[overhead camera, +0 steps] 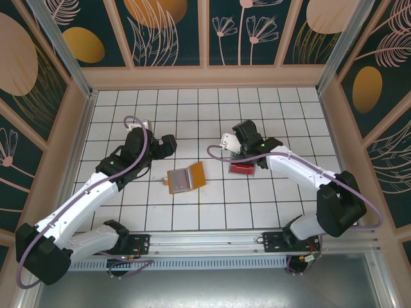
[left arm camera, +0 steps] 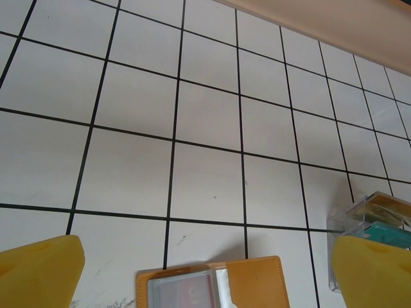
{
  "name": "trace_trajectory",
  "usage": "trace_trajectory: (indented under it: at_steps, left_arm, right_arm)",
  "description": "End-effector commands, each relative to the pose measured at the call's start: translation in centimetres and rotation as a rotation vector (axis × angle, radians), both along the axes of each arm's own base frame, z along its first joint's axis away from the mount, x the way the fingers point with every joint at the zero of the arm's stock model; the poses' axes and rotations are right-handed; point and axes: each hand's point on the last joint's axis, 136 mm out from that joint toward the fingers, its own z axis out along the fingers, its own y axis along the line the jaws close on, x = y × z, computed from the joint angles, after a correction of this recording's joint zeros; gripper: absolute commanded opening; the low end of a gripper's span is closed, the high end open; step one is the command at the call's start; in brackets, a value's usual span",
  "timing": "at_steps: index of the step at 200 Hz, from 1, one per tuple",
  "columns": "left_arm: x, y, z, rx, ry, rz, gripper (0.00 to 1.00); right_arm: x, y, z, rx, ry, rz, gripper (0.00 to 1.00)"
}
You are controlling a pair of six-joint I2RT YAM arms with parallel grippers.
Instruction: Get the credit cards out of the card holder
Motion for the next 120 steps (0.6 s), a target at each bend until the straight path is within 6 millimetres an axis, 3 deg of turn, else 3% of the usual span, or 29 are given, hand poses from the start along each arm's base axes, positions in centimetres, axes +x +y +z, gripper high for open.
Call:
trace_trajectory:
  at_steps: [1,69,84,120]
  left_arm:
    - [-0.2,0.6,0.0,0.026,-0.014,0.006,0.98]
    - [-0.4,0.6,-0.2,0.026,-0.013,0.005,0.99]
    - [-0.4,0.6,-0.1,0.024,-0.016,0.004,0.98]
    - [-0.5,0.7,0.1,0.023,-0.019,0.002,0.98]
  right_arm:
    - [0.4,-0.6,-0.7,-0.035,-0.014,0.006,0.00]
    - [0.6,-1.0,-2.2,-0.034,0.003,-0.013,0.00]
    - [0.9,-1.1,-2.2,-0.031,-0.008,-0.027,0.27]
    - [2.7,-1.7,-2.0,-0.014,-0.062,-0.104,0.28]
